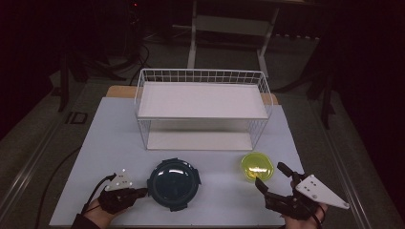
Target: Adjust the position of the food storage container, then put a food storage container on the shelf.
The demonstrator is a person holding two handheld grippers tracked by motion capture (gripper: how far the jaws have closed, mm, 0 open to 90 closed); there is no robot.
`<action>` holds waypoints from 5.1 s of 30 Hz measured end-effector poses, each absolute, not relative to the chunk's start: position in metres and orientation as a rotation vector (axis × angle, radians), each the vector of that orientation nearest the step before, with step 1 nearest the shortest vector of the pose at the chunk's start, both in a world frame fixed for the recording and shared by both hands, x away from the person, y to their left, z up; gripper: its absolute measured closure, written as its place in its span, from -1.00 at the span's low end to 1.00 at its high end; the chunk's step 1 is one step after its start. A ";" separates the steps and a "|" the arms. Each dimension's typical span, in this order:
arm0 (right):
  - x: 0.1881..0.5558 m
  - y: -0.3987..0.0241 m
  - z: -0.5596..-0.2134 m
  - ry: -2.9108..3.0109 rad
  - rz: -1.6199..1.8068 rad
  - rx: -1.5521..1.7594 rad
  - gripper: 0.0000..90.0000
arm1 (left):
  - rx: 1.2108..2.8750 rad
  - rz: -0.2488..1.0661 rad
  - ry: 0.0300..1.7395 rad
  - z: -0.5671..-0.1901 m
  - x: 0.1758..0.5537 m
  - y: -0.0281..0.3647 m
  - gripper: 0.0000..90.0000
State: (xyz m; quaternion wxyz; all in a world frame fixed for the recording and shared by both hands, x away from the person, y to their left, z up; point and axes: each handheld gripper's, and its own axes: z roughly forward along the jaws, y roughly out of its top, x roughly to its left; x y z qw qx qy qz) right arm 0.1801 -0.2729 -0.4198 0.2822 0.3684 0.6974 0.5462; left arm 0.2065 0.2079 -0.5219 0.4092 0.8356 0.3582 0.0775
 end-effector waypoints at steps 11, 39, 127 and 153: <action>0.178 -0.277 -0.421 1.865 1.461 0.999 -0.70 | 2.029 0.217 0.910 -0.511 0.205 0.211 0.98; 0.179 -0.273 -0.423 1.895 1.458 0.968 -0.69 | 1.992 0.195 0.822 -0.492 0.218 0.182 0.26; 0.253 -0.197 -0.490 2.522 1.634 1.265 -0.32 | 1.726 -0.468 1.100 -0.520 0.244 0.176 0.24; 0.251 -0.194 -0.508 2.612 1.688 1.446 0.19 | 1.720 -0.421 1.106 -0.516 0.229 0.173 0.27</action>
